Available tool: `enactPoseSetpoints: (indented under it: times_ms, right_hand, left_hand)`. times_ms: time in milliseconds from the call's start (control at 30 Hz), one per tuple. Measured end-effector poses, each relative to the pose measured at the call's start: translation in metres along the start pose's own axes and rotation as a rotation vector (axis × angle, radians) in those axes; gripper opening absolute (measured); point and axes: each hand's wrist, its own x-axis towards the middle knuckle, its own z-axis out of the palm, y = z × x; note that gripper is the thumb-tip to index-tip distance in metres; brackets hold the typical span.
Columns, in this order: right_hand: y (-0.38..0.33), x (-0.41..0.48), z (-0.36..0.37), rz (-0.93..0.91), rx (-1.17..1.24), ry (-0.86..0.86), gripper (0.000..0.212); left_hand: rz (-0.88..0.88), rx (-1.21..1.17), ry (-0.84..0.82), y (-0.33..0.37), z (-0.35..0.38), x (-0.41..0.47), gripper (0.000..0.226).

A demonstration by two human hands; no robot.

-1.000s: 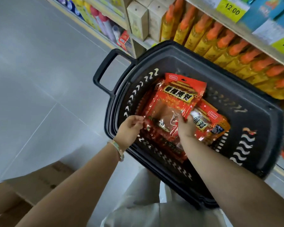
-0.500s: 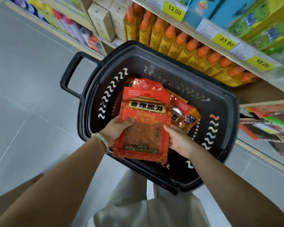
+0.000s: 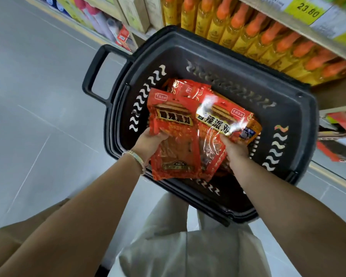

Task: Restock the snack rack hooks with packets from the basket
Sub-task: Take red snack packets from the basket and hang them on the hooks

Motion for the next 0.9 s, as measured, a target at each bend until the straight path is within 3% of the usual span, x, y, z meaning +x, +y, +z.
enactPoseSetpoints:
  times_ms: [133,300,467,567,667,800,900]
  right_hand:
    - [-0.006,-0.043,-0.025,-0.226,0.037,0.03,0.033]
    - [-0.001,-0.093,-0.071,-0.336,0.114,0.014,0.015]
    - [0.012,-0.136,-0.126,-0.522,0.177,0.082,0.037]
    - [0.022,-0.16,-0.177,-0.724,0.179,0.196,0.039]
    - [0.034,-0.182,-0.24,-0.849,0.273,0.273,0.033]
    - [0.051,-0.21,-0.335,-0.954,0.403,0.427,0.016]
    - [0.064,-0.232,-0.405,-1.016,0.451,0.527,0.019]
  left_hand:
    - [-0.009,-0.045,-0.001,0.004,0.001,-0.028,0.019]
    - [0.091,0.012,0.037,0.017,0.009,-0.071,0.051]
    - [0.318,0.23,0.063,0.033,0.048,-0.12,0.069]
    - [0.544,0.323,0.037,0.038,0.082,-0.164,0.055]
    - [0.757,0.295,-0.063,0.04,0.125,-0.216,0.022]
    - [0.892,0.206,-0.056,0.039,0.191,-0.28,0.028]
    - [0.95,0.092,-0.002,0.042,0.243,-0.321,0.02]
